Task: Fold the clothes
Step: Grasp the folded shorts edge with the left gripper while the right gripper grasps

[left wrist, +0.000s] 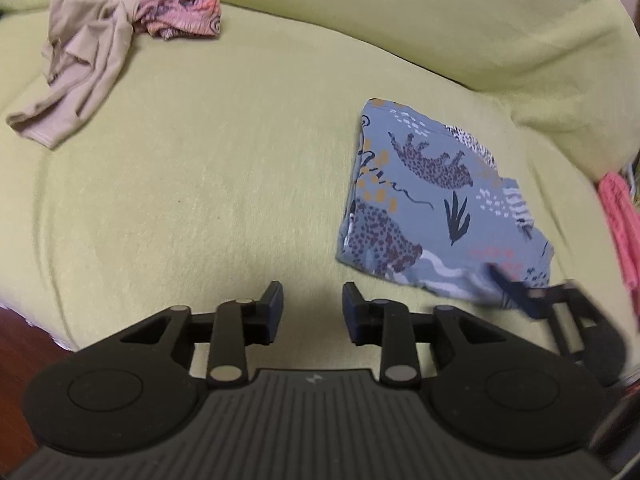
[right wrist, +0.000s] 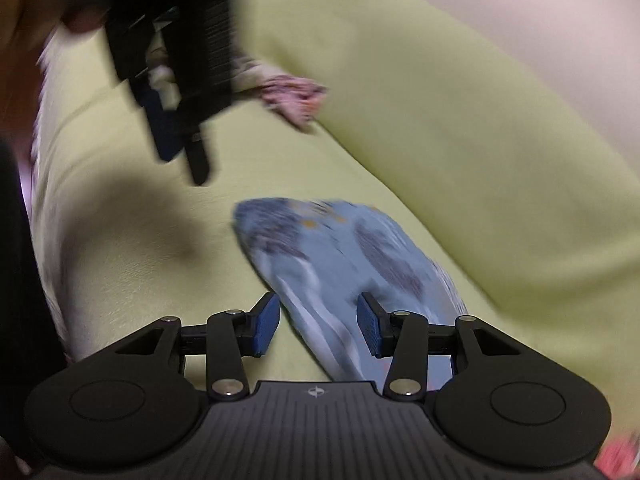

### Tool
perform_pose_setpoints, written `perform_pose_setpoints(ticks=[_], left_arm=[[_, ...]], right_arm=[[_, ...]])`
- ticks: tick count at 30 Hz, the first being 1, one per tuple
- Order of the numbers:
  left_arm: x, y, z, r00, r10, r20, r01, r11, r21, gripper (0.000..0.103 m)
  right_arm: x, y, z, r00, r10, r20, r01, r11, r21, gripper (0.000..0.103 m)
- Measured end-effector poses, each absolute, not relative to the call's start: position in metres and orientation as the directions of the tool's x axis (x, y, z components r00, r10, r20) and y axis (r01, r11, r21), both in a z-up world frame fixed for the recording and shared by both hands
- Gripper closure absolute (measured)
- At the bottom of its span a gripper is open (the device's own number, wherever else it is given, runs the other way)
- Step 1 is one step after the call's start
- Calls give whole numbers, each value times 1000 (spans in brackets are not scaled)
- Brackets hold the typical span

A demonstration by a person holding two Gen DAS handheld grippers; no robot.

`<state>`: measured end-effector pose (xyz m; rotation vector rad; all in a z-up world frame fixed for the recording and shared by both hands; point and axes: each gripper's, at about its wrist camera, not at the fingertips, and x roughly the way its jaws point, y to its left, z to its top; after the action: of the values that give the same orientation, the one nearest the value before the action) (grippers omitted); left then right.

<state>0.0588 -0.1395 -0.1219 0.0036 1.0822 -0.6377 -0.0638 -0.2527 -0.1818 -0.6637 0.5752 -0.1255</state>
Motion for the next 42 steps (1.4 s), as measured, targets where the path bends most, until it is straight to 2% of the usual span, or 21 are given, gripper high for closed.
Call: perform_pose_setpoints(ticks=[3,5,7,9,13,15,21,25,27,30,31,33,34,35,37,40,41,42], left_arm=[[78,-138,-130,235,-534,-812,428,807,-407,72],[91,-138,-136,189,-572,-798,379,792,-478,70],[103,-138,-144,145,-615,-775,327,769,-549,69],[113,-138,-152,104,-669,-736,260,733,-629,65],[126,-135,-168,58,-781,-622,115,624,-773,56],[126,-138,-171,69,-785,-616,94,620,-779,51],[129,-152,-182,45,-779,-625,78,626,-776,49],[137,-161,-192,11,-821,-571,42,571,-820,47],[142,-170,-196,-8,-834,-552,48,551,-833,51],[147,-185,-205,-43,-851,-523,55,521,-852,64],[148,-190,-207,-53,-854,-517,67,513,-856,74],[148,-198,-206,-52,-842,-537,114,529,-841,83],[148,-200,-204,-42,-833,-552,148,541,-828,87],[146,-200,-202,-35,-825,-565,181,550,-815,87],[143,-198,-199,-22,-810,-586,227,567,-792,88],[143,-197,-201,-23,-814,-580,234,560,-795,89],[143,-197,-202,-23,-817,-577,232,557,-798,89],[144,-198,-203,-21,-817,-576,233,556,-798,89]], right_arm=[[-46,-242,-200,848,-297,-438,-126,690,-712,59],[-38,-237,-211,863,-303,-403,-144,617,-773,63],[-33,-235,-213,865,-295,-406,-173,585,-792,85],[-30,-239,-208,863,-281,-421,-175,615,-769,88],[-28,-247,-196,866,-261,-427,-169,651,-740,89],[-26,-249,-192,867,-254,-428,-171,655,-736,89],[-20,-265,-172,882,-232,-410,-125,724,-678,89],[-16,-274,-161,895,-228,-384,-94,745,-660,89],[-14,-277,-158,899,-225,-376,-88,748,-658,89],[-12,-280,-155,903,-214,-373,-88,756,-648,89],[-11,-281,-156,904,-208,-373,-93,756,-647,89],[-10,-282,-157,901,-197,-386,-112,754,-647,86],[-11,-284,-157,899,-190,-396,-123,757,-642,80],[-14,-288,-156,896,-180,-407,-130,769,-626,77],[-24,-308,-147,886,-133,-445,-142,834,-533,63],[-30,-378,-125,844,-43,-535,-103,965,-240,57],[-31,-405,-117,829,-10,-560,-76,989,-130,53],[-31,-435,-111,809,6,-587,-25,999,-23,44]])
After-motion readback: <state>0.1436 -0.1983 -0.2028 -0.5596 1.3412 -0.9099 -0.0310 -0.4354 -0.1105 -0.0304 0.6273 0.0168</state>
